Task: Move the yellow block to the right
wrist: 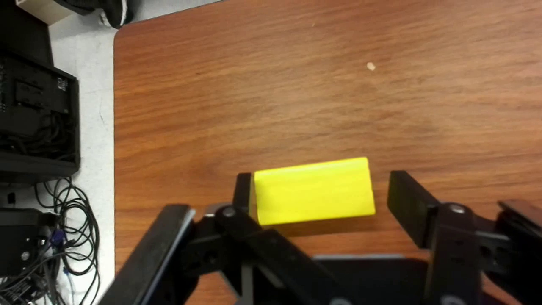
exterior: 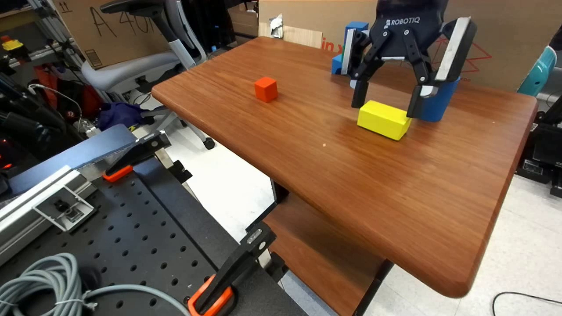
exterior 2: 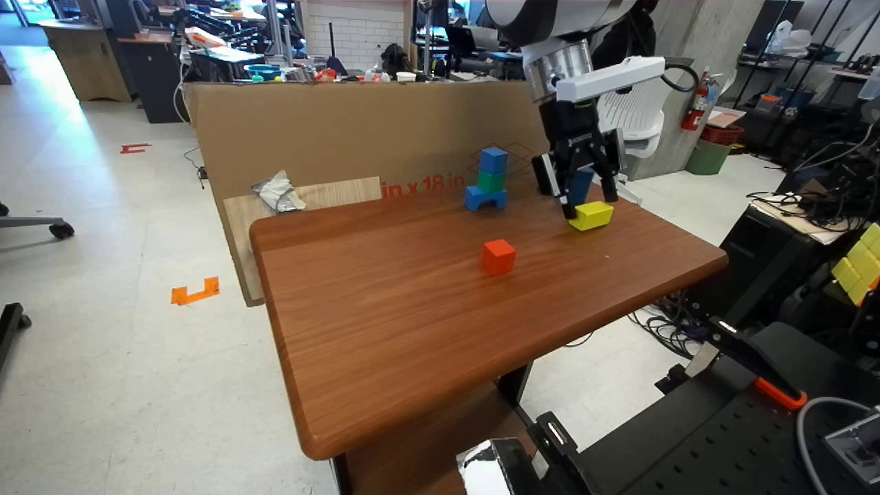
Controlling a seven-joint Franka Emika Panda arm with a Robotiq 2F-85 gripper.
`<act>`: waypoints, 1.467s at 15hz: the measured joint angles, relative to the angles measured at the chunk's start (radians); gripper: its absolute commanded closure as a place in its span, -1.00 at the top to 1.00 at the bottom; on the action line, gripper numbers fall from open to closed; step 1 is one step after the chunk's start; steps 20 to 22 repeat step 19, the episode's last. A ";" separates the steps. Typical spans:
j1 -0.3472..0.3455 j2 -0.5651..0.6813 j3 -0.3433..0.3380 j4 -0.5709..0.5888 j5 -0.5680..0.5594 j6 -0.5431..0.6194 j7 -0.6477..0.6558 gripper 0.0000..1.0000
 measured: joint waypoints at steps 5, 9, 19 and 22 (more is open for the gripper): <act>0.002 0.004 0.000 0.016 -0.014 -0.004 0.007 1.00; 0.028 -0.063 0.023 -0.012 -0.013 0.054 0.006 1.00; 0.033 -0.469 0.099 -0.357 0.113 0.303 -0.068 1.00; 0.033 -0.469 0.099 -0.357 0.113 0.303 -0.068 1.00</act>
